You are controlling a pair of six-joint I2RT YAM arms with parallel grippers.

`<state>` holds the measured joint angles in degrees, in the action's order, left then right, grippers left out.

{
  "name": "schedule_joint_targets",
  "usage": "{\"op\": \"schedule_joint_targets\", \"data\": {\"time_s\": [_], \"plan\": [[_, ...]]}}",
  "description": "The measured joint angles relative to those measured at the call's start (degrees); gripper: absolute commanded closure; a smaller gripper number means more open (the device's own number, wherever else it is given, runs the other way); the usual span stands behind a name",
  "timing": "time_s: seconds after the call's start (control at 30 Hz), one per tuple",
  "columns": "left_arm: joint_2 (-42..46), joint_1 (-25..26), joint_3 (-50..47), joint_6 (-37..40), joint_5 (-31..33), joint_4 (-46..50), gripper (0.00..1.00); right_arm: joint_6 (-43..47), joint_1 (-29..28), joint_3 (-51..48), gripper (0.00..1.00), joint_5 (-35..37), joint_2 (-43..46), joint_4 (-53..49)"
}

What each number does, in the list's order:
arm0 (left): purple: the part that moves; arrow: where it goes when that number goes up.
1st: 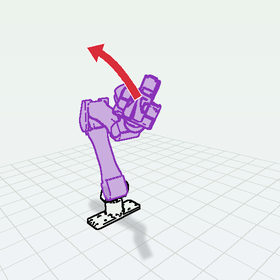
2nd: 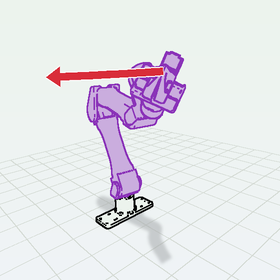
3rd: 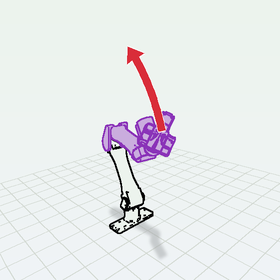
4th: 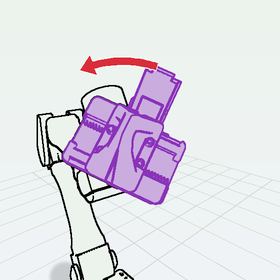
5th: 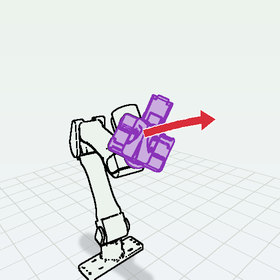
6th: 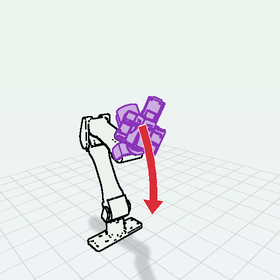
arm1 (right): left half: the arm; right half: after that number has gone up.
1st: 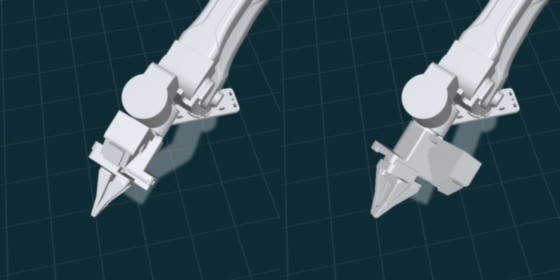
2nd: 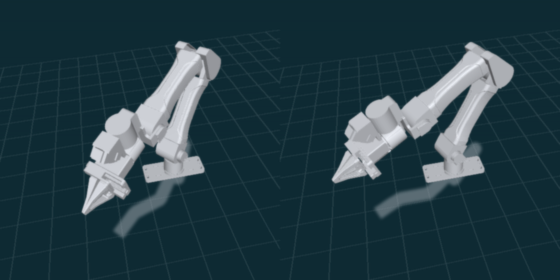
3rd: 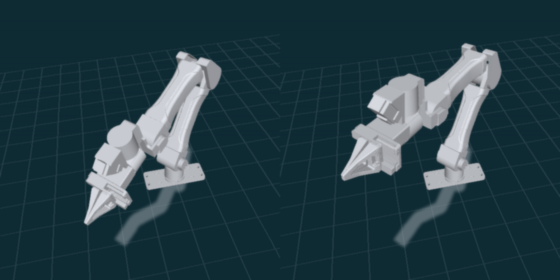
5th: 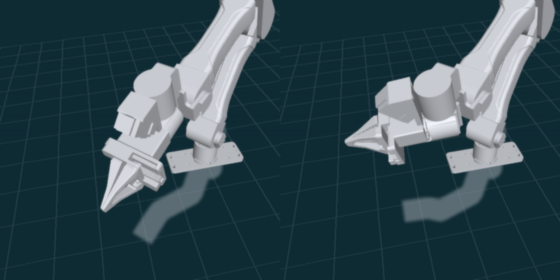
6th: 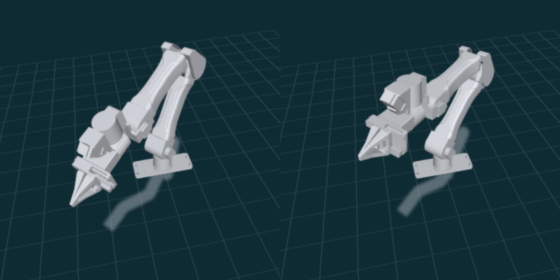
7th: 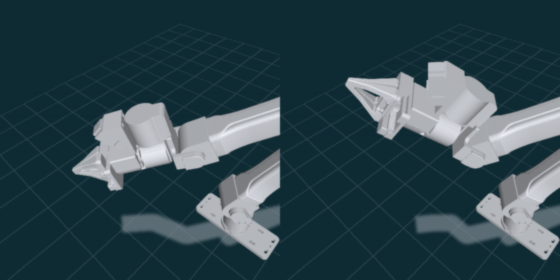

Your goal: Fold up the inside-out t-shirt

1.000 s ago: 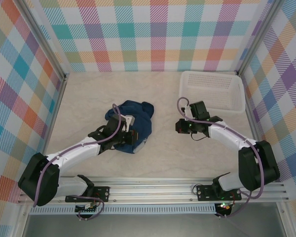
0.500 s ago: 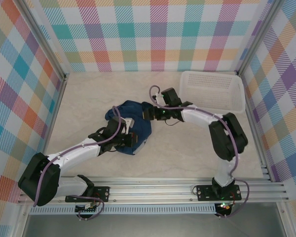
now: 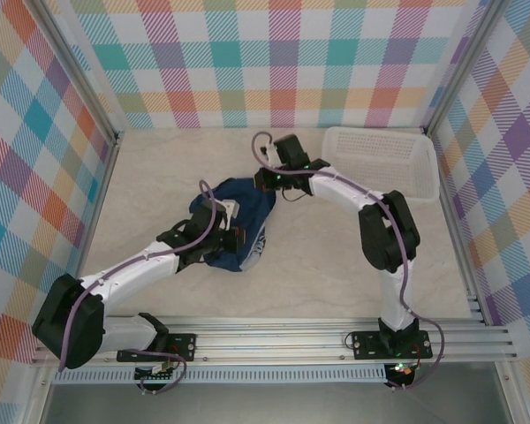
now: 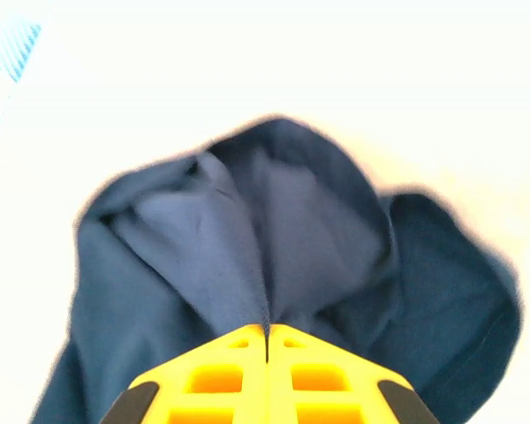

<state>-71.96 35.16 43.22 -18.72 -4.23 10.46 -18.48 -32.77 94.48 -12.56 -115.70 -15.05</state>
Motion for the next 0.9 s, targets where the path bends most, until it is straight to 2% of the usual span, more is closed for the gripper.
{"op": "schedule_joint_targets", "data": {"time_s": [0.2, 0.3, 0.4, 0.53, 0.7, 0.83, 0.9], "plan": [[2.97, -1.25, 8.68, 1.51, 9.22, 0.50, 1.00, 0.76, 3.76, 9.40, 1.00, -1.05, 6.16, -0.07], [6.78, -1.60, 9.46, 3.61, 9.20, -1.88, 1.00, 0.76, 4.94, 7.96, 1.00, -2.29, 10.60, 1.29], [8.28, -1.57, 7.65, 4.66, 4.85, -4.94, 0.99, 0.81, 5.35, -0.92, 0.97, -2.25, 17.64, 3.72], [2.84, -0.42, 1.31, 4.57, -2.40, -7.67, 0.97, 0.74, 5.88, -18.36, 0.90, 0.63, 26.51, 5.27], [-5.14, 3.17, -5.25, 4.42, -7.78, -5.75, 0.91, -0.55, 7.61, -37.44, 0.82, 5.14, 28.87, 2.93], [-5.86, 4.42, -5.60, 4.63, -10.91, -4.63, 0.81, -0.42, 8.46, -43.95, 0.74, 9.62, 28.85, -2.23], [-5.51, 4.48, -5.38, 4.76, -11.93, -4.35, 0.69, 0.15, 8.48, -44.33, 0.68, 11.26, 29.59, -3.98]]}}
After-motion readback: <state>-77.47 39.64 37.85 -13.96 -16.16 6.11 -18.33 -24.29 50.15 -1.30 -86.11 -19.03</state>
